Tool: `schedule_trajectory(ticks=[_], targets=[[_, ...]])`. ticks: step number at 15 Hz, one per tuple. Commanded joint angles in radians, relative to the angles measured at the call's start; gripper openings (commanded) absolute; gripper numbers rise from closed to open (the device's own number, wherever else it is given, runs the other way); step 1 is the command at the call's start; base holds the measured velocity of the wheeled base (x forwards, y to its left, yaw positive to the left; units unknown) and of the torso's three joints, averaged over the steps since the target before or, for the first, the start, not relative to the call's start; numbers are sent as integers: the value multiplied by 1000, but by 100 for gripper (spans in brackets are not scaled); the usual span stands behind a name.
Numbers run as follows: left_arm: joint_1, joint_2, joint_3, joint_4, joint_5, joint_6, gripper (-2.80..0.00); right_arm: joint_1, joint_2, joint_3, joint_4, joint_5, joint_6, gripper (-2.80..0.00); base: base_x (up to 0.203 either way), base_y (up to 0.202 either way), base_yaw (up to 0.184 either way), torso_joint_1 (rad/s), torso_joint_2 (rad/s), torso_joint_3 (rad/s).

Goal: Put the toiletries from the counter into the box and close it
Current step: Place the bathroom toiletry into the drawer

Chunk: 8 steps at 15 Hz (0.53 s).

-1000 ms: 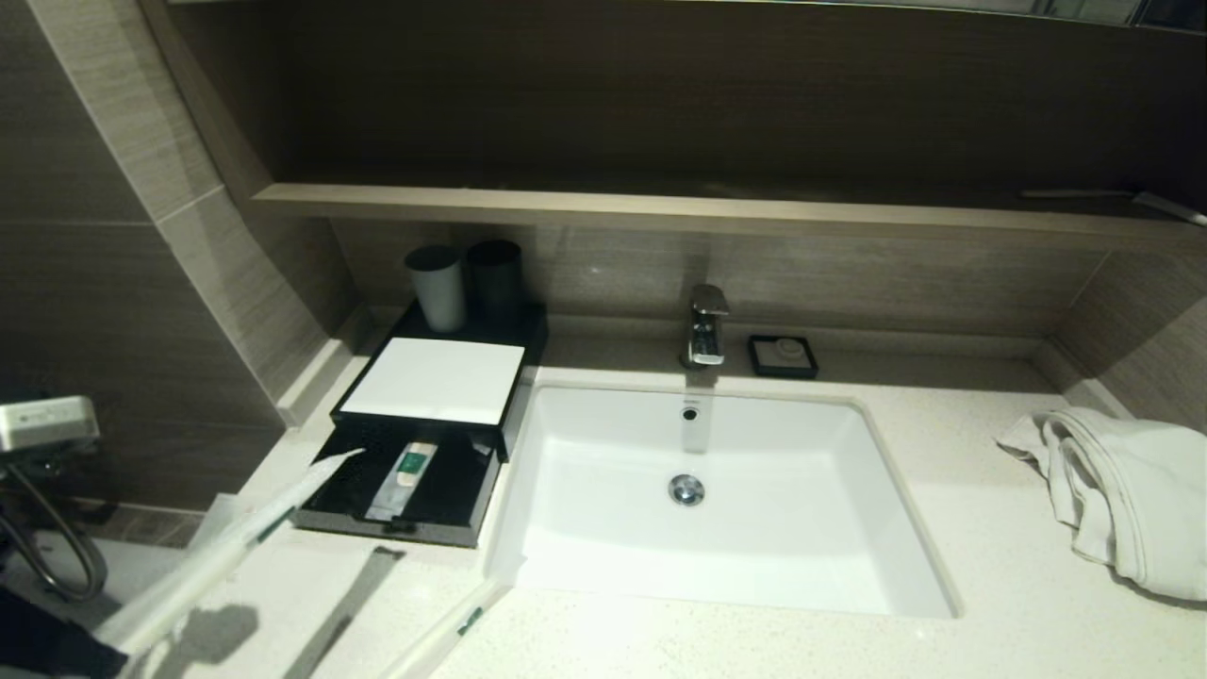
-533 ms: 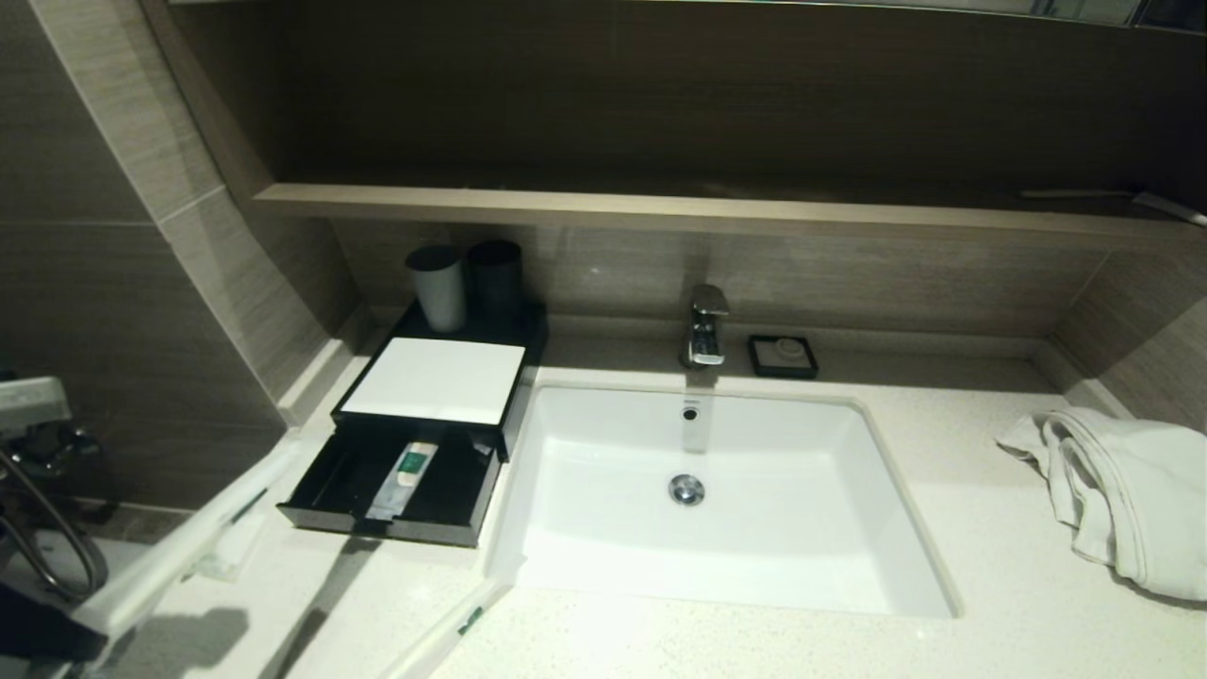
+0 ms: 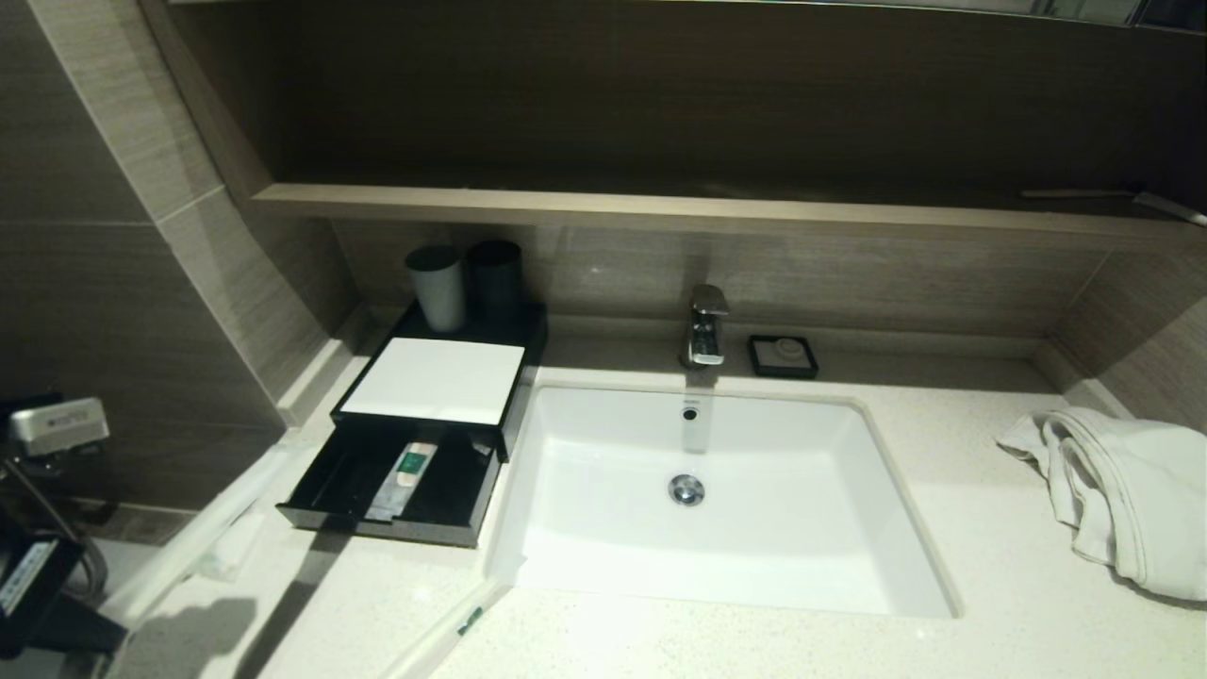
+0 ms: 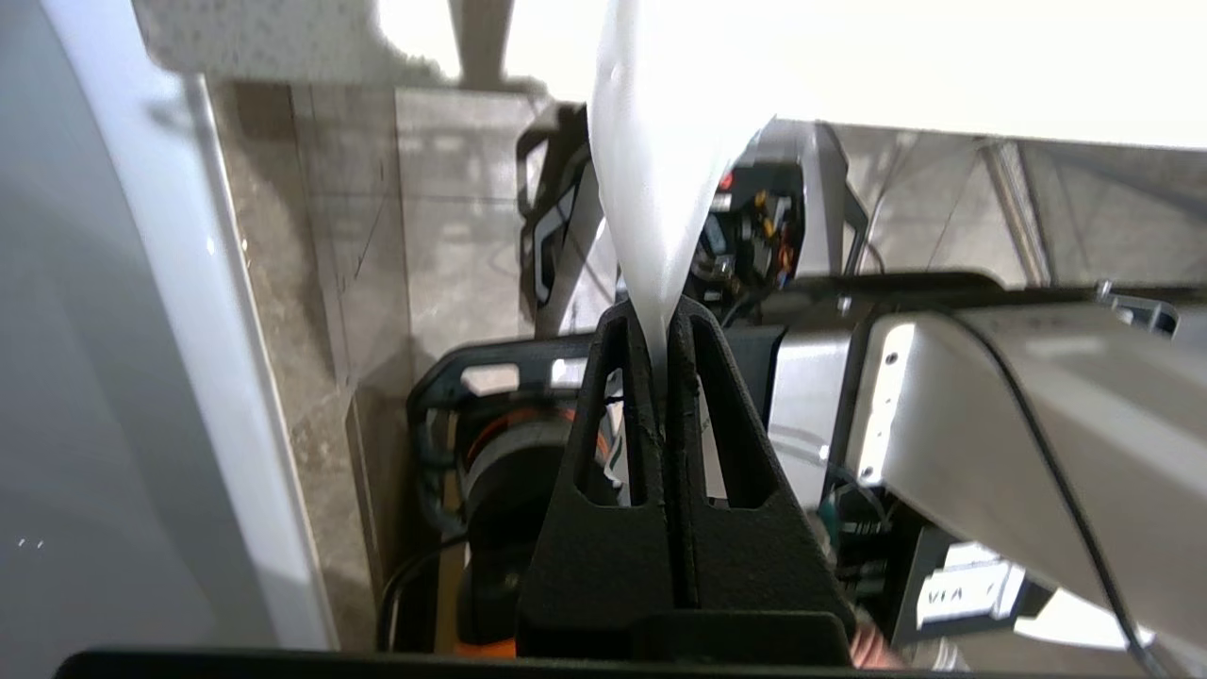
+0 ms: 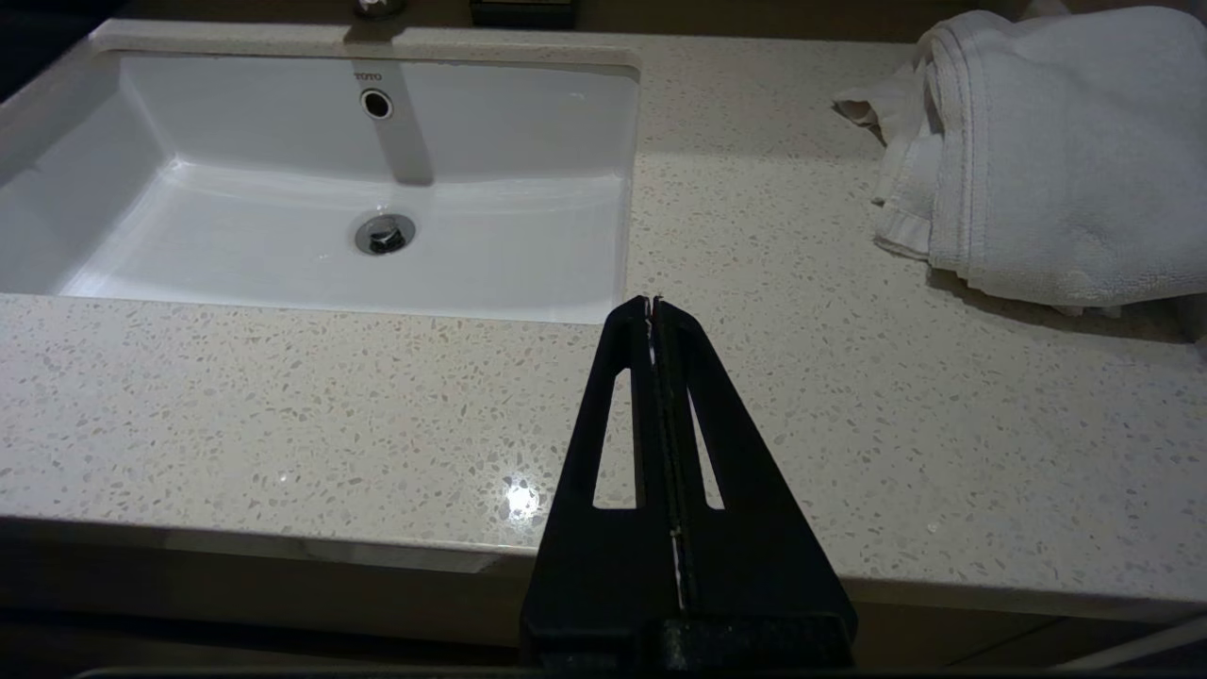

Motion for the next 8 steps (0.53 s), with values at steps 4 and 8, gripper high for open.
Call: schedule_trajectory(ticks=[4, 8], targets=[[-115, 0, 92, -140, 95, -79, -280, 0, 0, 0, 0, 0, 0, -280, 0, 0, 0, 0, 0, 0], [-141, 40, 99, -154, 128, -91, -280, 0, 0, 0, 0, 0, 0, -280, 0, 0, 0, 0, 0, 0]])
